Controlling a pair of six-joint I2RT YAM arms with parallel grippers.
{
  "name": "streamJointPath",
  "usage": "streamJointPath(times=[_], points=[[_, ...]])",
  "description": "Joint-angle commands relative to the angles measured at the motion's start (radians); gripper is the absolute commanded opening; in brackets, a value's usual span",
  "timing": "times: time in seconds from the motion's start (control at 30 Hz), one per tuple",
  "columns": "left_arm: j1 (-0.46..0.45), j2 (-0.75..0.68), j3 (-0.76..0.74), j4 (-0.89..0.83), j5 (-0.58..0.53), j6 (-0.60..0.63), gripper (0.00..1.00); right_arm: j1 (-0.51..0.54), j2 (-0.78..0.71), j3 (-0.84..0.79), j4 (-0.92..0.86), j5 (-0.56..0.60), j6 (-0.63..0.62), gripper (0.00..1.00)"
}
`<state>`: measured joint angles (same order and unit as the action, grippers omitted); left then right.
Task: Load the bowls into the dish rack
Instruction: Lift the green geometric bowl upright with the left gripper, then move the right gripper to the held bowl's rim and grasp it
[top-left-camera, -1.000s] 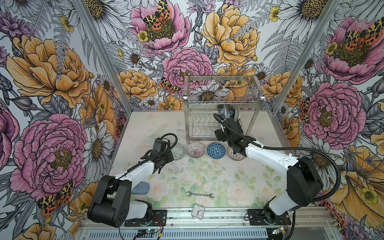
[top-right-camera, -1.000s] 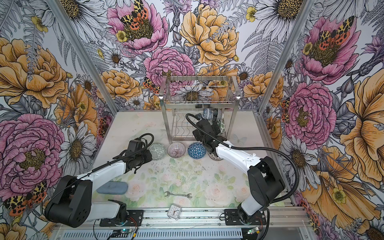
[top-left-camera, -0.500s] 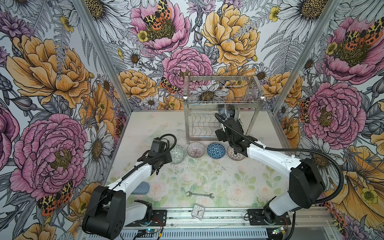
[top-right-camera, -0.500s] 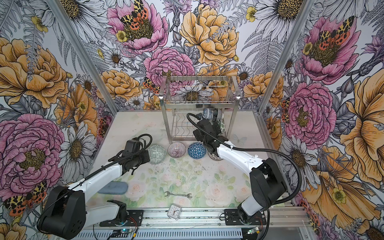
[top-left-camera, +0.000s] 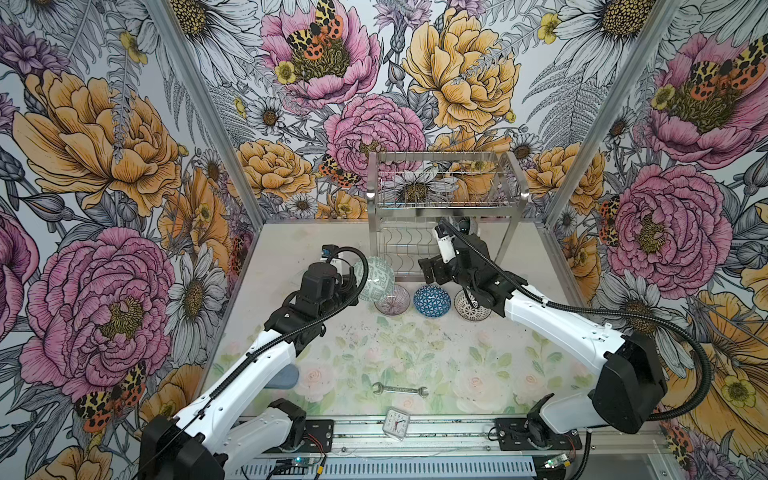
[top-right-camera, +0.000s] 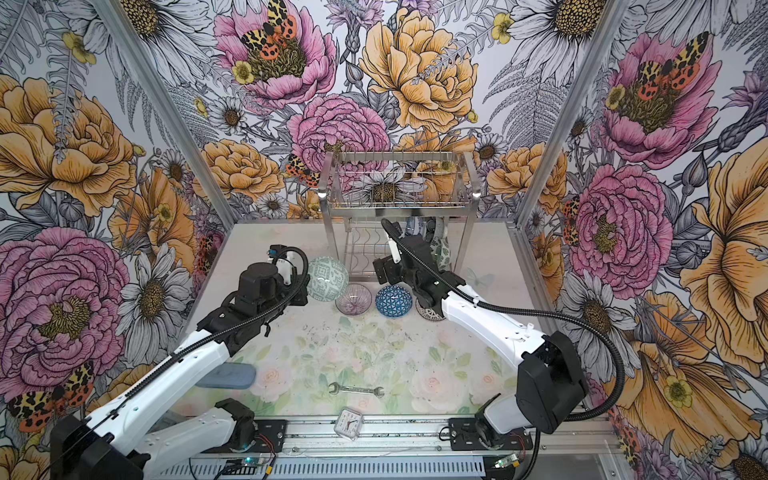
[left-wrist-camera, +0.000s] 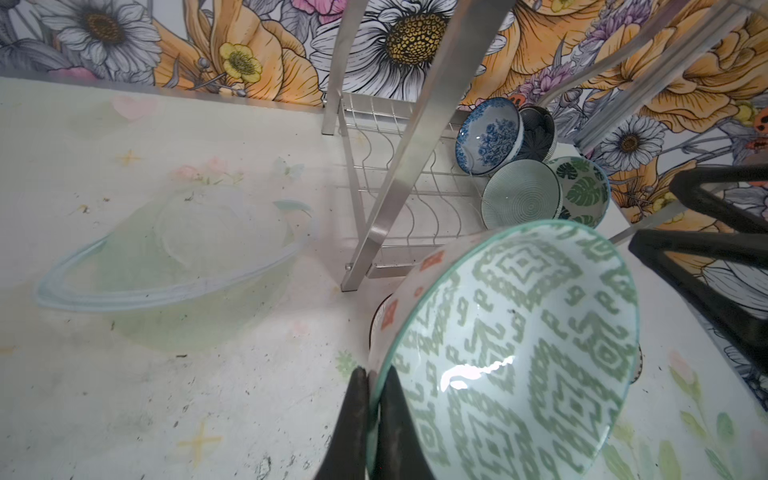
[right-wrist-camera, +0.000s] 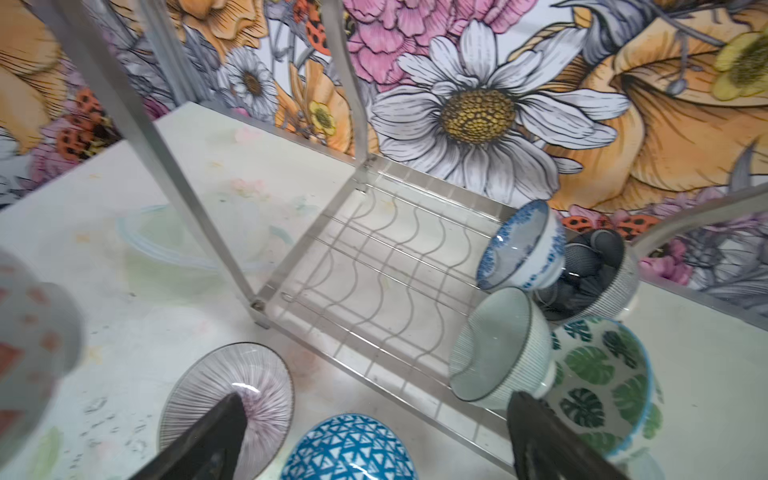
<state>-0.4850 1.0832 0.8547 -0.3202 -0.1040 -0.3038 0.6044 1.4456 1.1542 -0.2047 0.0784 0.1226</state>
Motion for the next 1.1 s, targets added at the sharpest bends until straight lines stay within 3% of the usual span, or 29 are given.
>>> streamJointPath(times=[0.0,0.23,0.43,0.53,0.73,0.97,1.0,1.07], points=[[-0.03,0.066,0.048,0.133,0.033,0.034,0.0,0.01,-0.057,0.029,0.032,-0.159,0.088,1.0],[-0.078,0.176,0.118,0.223,0.076,0.034,0.0,0.039,-0.049,0.027,0.059,-0.218,0.15,0.95],[-0.104,0.208,0.152,0.245,0.083,0.033,0.0,0.048,0.042,0.036,0.072,-0.165,0.246,0.75],[-0.106,0.204,0.157,0.247,0.084,0.032,0.0,0.05,0.074,0.037,0.095,-0.146,0.281,0.54],[-0.11,0.195,0.158,0.247,0.084,0.031,0.0,0.055,0.111,0.061,0.106,-0.136,0.301,0.02],[-0.11,0.165,0.195,0.117,0.047,0.047,0.0,0.066,0.081,0.051,0.107,-0.062,0.262,0.0],[-0.103,0.152,0.209,0.071,0.047,0.052,0.14,0.066,0.073,0.045,0.107,-0.037,0.254,0.0],[-0.088,0.126,0.263,-0.069,0.046,0.081,0.7,0.066,0.066,0.039,0.106,0.034,0.217,0.0]])
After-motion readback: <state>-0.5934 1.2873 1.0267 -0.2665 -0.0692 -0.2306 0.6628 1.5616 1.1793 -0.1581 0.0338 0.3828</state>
